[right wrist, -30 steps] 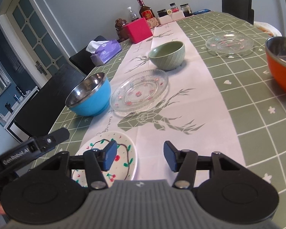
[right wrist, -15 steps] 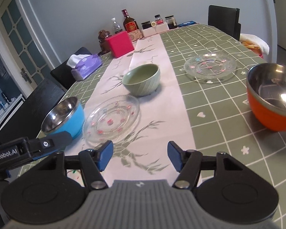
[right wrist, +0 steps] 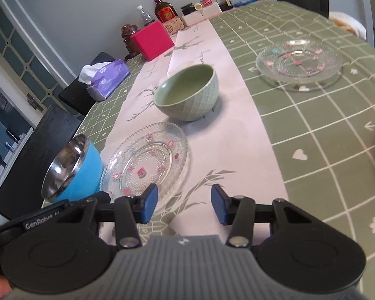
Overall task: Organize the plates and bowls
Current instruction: 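Close both grippers on the rim of the large clear glass plate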
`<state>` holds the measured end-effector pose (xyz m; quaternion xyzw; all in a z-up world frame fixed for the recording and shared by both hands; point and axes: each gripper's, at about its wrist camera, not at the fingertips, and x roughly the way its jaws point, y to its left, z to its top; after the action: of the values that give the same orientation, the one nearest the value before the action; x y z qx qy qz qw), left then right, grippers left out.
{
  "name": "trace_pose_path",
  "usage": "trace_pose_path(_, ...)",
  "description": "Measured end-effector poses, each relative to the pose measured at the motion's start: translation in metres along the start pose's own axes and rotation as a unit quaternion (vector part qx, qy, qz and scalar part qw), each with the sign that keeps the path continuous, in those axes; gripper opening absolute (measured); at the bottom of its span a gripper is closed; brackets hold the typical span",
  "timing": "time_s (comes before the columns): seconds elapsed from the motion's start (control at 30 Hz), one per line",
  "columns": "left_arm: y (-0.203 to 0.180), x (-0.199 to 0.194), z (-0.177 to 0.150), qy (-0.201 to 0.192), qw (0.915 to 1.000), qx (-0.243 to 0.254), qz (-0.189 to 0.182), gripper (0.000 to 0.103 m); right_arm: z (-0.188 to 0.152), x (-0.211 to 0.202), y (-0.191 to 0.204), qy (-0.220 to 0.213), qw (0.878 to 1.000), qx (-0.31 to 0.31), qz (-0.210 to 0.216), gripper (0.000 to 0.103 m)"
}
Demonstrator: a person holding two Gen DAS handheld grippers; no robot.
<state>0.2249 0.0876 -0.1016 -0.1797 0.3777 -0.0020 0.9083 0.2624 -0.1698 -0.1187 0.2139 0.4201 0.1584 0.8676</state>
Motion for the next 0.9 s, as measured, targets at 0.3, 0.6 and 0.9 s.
trace_pose_path(0.3, 0.003, 0.008, 0.001, 0.009, 0.9999, -0.01, -0.001, 0.049, 0.007, 0.022, 0.002, 0.008, 0.999, 0.026, 0.025, 0.033)
trace_pose_path(0.6, 0.001, 0.008, 0.002, 0.012, 0.9999, -0.002, -0.001, 0.049, 0.008, 0.031, 0.003, 0.0, 0.999, 0.047, 0.017, 0.007)
trace_pose_path(0.9, -0.003, 0.009, -0.001, 0.016, 0.9998, 0.003, -0.013, 0.049, 0.001, 0.005, -0.019, -0.01, 0.998, 0.06, 0.002, 0.006)
